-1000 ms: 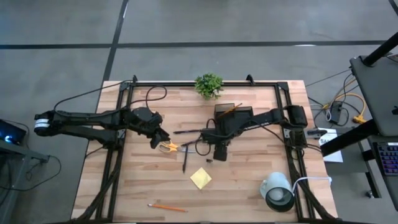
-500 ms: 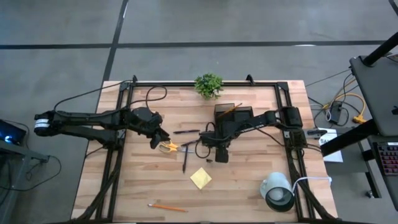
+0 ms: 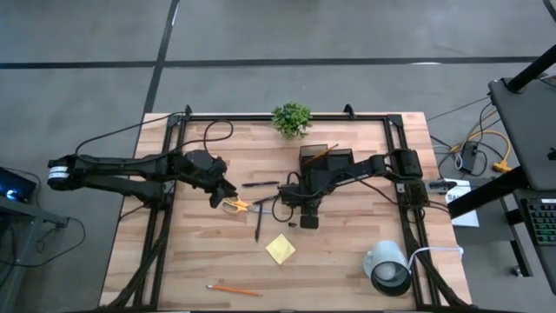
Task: Pick and place office supplies into organizer
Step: Put the blue eraser into the desk organizer, then put the bottom black binder clip into the desk organizer
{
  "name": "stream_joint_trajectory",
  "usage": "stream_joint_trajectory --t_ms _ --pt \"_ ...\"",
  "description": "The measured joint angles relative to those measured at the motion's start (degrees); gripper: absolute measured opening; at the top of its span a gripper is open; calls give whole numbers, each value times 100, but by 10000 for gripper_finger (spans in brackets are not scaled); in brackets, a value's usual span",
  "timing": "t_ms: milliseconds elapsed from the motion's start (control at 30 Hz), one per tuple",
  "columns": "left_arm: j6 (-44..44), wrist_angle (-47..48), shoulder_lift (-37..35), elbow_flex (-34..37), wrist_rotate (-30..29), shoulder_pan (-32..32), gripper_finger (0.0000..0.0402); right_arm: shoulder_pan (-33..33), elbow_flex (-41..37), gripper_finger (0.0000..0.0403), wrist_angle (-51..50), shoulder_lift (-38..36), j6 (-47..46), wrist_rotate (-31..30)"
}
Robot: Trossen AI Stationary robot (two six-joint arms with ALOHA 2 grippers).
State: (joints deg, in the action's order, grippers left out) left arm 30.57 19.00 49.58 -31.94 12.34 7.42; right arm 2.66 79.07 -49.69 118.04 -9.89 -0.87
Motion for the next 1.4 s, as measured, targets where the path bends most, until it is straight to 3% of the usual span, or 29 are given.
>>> stream_joint_trajectory --t_ms 133,333,567,700,1033,1400 --pt "0 0 0 0 0 0 118 0 4 50 -38 -29 -26 -24" --pt "0 -2 0 0 0 0 118 2 65 41 -471 -246 -205 -211" --pt "1 -9 0 0 0 0 118 -30 338 40 -1134 -1071 -420 -1030" --pt "0 -73 0 0 0 0 118 -361 335 44 -1276 -1543 -203 -1350" --pt "12 -50 0 0 0 0 118 -1410 289 75 -979 -1213 1131 -1402" --pt "28 -46 0 0 -2 0 118 -1528 289 140 -947 -825 1256 -1323"
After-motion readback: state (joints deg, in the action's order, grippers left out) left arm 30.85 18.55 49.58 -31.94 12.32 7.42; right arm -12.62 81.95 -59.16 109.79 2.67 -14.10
